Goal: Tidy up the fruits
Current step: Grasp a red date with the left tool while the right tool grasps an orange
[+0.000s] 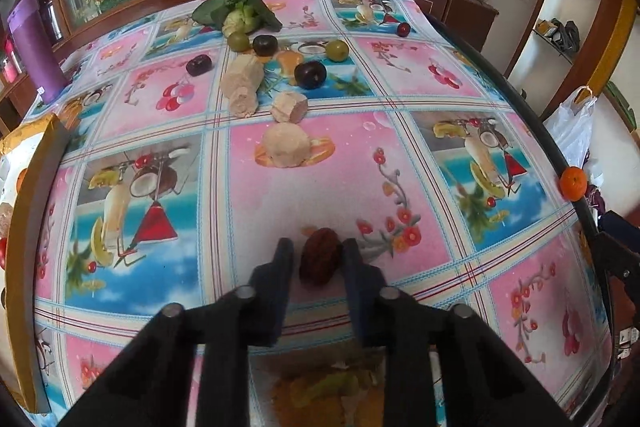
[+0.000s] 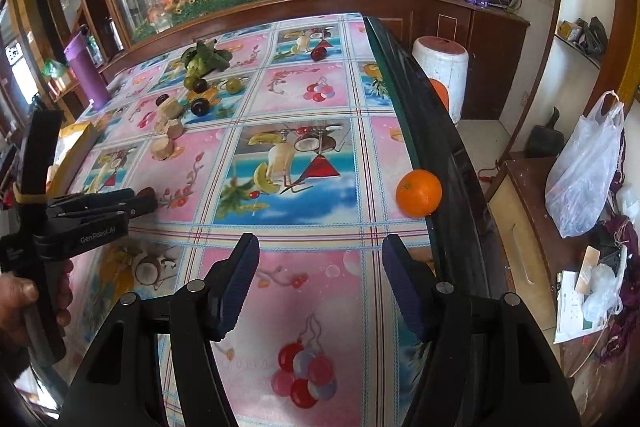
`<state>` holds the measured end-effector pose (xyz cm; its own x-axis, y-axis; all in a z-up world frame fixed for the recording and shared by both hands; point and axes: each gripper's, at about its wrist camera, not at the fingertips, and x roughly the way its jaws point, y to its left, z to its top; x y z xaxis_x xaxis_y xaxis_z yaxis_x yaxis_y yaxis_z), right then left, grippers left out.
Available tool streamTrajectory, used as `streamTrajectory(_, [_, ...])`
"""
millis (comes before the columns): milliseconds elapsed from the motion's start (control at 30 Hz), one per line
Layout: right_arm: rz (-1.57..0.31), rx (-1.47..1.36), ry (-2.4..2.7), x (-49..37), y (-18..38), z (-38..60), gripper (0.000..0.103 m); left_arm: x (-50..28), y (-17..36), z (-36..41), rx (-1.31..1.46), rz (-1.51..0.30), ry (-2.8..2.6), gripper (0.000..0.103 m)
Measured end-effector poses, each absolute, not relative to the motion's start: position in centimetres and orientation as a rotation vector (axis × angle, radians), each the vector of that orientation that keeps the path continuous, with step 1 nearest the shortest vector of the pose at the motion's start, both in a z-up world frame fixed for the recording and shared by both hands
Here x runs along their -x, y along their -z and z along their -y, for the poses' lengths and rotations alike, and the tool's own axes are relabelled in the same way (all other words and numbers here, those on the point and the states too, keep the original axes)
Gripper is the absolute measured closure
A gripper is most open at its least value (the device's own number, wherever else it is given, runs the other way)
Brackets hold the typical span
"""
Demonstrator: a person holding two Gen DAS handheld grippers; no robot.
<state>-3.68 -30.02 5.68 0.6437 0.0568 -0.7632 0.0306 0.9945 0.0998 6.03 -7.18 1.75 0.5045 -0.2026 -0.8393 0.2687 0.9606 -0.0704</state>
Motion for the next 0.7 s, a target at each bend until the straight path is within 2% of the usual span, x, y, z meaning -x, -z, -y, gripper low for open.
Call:
streamTrajectory(367, [-0.829, 0.029, -0.005, 1.2, -6.1, 28.0, 0.040, -6.1, -2.3, 3.0, 0.016, -1.009, 0.260, 0.081])
streamTrajectory(500, [-0.815, 0.014, 0.098, 1.6, -6.5, 31.8, 0.040, -5.7, -2.6, 2.2, 0.027, -1.000, 0.267, 0.081])
streamTrajectory(700, [-0.900, -0.052, 0.154, 0.7, -4.5, 36.2, 0.040, -5.4, -2.4, 2.5, 0.030, -1.014, 0.286, 0.081])
